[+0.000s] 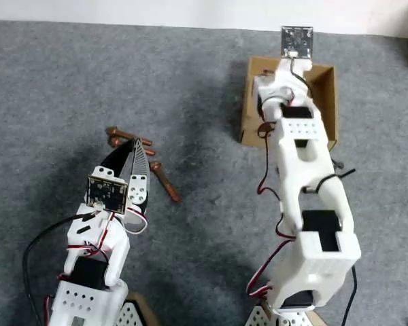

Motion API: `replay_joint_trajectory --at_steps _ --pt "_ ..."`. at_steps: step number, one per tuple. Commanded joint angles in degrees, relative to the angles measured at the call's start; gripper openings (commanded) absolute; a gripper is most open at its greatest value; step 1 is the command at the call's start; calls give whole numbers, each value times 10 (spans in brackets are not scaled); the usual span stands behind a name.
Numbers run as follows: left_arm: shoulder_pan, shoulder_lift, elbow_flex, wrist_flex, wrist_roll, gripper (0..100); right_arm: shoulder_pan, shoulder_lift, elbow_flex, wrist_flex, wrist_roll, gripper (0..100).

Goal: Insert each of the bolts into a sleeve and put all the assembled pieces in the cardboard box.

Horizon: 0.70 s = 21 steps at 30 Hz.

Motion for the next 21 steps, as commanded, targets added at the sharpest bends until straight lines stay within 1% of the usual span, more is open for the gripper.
replay_joint_trajectory --at_steps 1,10,14,16,18,21 --pt "-6 -5 14 1 -4 34 5 6 -39 0 5 5" --pt "-6 -5 14 1 -4 34 6 91 -39 7 6 9" --pt "-6 -5 14 1 -4 34 5 94 -44 80 4 12" --pt "-5 -5 14 1 -4 34 6 91 -47 93 4 48" --pt "-5 -5 14 1 -4 34 6 87 -62 105 -2 117" --pt "-5 -5 14 1 -4 34 6 79 -83 160 -32 187"
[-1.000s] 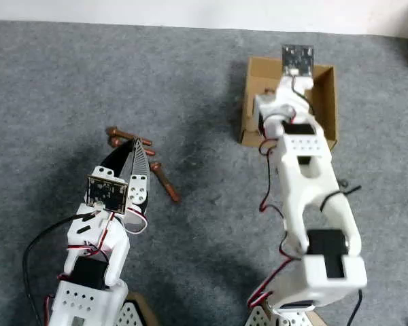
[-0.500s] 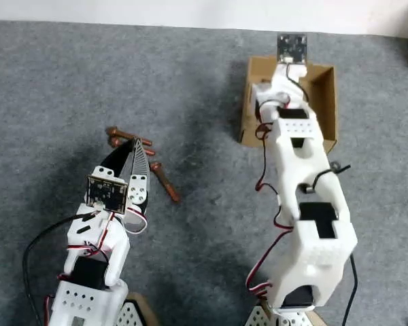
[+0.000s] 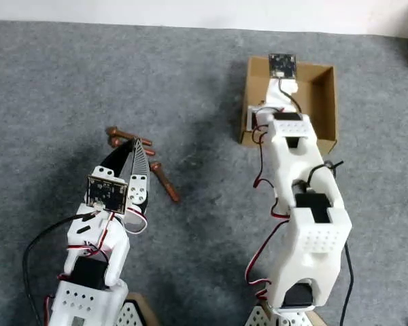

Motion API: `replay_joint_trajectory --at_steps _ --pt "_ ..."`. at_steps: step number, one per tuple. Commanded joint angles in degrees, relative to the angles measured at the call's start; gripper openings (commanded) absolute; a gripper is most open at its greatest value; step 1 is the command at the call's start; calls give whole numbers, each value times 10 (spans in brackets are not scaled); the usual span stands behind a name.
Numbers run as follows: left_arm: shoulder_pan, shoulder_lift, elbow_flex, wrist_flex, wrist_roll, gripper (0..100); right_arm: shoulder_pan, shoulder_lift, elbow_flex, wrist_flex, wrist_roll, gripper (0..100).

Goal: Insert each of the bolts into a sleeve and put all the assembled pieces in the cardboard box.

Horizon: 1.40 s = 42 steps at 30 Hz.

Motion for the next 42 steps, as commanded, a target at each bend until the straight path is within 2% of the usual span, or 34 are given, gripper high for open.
replay_joint_trajectory --at_steps 1,7,19,24,34,42 --pt "-5 -5 14 1 -4 34 6 -31 -54 56 -25 188" --pt "-5 -5 14 1 -4 34 6 -57 -102 105 -29 188" --pt "-4 -5 14 1 -4 34 13 -167 -103 226 -36 188" --pt "-4 -5 14 1 -4 34 35 -205 -103 305 -116 188" --pt "-3 -5 14 1 -4 34 125 -232 -97 472 -271 188" --pt "-3 -5 14 1 -4 34 169 -188 -97 569 -446 190"
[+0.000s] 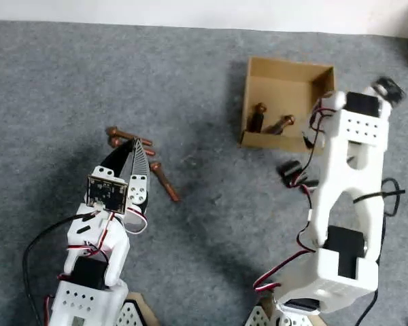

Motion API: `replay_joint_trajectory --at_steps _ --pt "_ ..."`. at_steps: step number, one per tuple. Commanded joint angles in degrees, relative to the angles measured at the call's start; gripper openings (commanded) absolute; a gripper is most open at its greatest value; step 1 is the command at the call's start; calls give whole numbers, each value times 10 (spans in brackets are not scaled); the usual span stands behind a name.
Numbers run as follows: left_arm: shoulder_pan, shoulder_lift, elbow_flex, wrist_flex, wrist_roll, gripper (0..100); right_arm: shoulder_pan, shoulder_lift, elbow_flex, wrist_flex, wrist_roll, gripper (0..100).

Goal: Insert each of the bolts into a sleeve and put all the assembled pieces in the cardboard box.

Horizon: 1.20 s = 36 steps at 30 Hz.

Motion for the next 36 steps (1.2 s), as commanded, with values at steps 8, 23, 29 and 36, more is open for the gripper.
replay_joint_trajectory --at_steps 8,23,29,36 --pt "-3 -5 14 1 -4 34 51 80 -22 59 -132 191" --pt "-3 -5 14 1 -4 34 65 217 -24 26 -134 192" --pt "-3 -5 14 1 -4 34 67 255 -29 -11 -130 192" --pt "9 -5 14 2 -4 34 64 255 -62 9 -130 192"
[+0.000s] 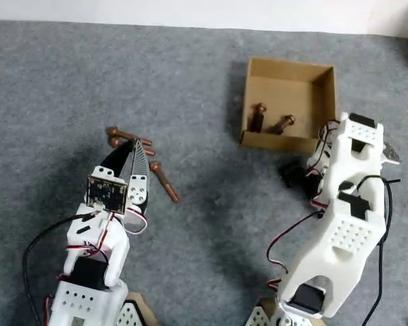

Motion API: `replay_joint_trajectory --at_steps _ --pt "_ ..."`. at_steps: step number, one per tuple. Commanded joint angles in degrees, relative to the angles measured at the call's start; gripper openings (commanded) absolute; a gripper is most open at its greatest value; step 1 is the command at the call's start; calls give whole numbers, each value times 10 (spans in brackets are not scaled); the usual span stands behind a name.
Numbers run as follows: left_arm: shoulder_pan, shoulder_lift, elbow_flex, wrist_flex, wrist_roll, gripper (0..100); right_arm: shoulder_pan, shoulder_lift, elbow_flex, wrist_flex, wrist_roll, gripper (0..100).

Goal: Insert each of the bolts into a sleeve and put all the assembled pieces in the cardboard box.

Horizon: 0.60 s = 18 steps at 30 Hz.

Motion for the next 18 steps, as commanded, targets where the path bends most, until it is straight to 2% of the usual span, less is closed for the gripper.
replay_joint_trajectory --at_steps 1,5,8,12,18 --pt "9 -5 14 2 -4 34 0 -5 -59 34 -1 192" --pt "8 -5 14 2 -4 34 0 -5 -137 116 -1 192" --pt "8 -5 14 2 -4 34 0 -4 -184 138 -1 192" --pt "8 -5 14 2 -4 34 -1 -1 -221 127 -1 192" --pt "8 -5 14 2 -4 34 -7 9 -208 51 -1 192"
